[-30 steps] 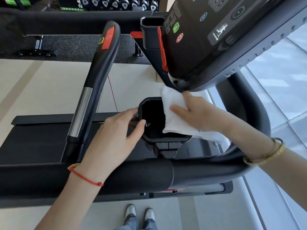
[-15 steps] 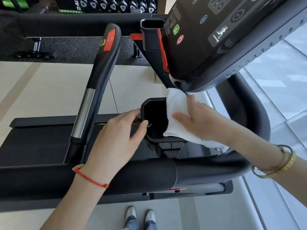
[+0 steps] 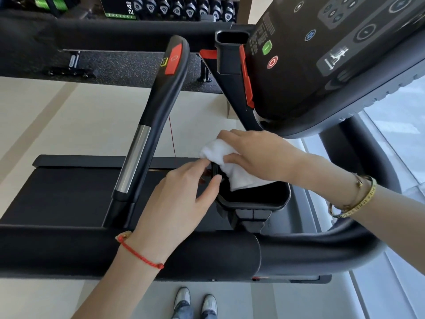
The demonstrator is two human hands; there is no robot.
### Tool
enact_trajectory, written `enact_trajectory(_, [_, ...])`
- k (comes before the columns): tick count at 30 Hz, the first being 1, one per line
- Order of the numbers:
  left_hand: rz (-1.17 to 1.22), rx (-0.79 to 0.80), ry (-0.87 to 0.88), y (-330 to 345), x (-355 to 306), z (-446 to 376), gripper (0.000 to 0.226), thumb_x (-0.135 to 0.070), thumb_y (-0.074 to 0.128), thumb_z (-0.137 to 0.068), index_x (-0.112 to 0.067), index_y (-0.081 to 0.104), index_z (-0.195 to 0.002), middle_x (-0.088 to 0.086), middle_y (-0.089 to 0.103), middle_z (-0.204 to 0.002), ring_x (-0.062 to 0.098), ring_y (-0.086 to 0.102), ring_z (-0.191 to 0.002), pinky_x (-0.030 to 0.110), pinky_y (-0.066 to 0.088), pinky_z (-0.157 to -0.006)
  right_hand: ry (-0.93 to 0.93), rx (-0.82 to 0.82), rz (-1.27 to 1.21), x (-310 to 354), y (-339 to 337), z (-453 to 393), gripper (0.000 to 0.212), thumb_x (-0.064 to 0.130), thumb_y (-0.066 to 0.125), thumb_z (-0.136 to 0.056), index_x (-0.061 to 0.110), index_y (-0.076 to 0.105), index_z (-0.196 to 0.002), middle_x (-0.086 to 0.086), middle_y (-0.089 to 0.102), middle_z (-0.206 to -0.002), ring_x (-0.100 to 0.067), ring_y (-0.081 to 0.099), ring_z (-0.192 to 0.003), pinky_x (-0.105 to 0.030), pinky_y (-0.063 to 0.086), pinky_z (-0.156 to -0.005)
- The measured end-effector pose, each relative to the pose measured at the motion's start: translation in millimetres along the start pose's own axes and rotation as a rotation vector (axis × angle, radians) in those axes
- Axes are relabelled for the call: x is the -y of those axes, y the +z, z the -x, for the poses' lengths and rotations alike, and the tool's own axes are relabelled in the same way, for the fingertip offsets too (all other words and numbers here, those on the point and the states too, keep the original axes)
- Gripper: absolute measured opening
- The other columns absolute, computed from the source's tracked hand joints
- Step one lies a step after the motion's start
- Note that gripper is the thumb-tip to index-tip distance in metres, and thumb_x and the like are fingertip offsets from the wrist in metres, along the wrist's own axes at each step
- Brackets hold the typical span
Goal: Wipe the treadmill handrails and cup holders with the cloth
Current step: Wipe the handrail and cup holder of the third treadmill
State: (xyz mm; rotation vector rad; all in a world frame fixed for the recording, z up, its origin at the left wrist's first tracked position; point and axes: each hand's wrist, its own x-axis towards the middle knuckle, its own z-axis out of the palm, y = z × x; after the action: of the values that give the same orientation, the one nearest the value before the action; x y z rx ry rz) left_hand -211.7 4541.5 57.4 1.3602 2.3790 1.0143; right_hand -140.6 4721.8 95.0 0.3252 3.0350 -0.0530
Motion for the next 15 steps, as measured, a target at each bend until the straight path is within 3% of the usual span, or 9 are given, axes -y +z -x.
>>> enact_trajectory(6, [0.011, 0.000, -0.006, 1, 1, 1, 0.048, -0.051, 0.043, -0.092, -0.028, 0.056, -0.132, -0.010, 0.066, -0.110, 0.013, 0.065, -0.098, 0.039, 0.055, -0.084, 0.071, -0.154, 0.089, -6, 10, 16, 0.045, 0.054, 0.034, -0.098, 0.015, 0.044, -0.119, -0.003, 0.060, -0.099, -0.026, 0.059, -0.088, -0.031, 0.035, -0.063])
enact_trajectory(15, [0.053, -0.025, 0.006, 0, -2, 1, 0.041, -0.046, 0.048, -0.091, -0.029, 0.059, -0.127, -0.011, 0.068, -0.105, 0.013, 0.066, -0.095, 0.041, 0.056, -0.083, 0.319, -0.235, 0.042, -5, 12, 49, 0.045, 0.053, 0.039, -0.097, 0.012, 0.044, -0.115, -0.007, 0.060, -0.107, -0.032, 0.062, -0.086, -0.033, 0.027, -0.059])
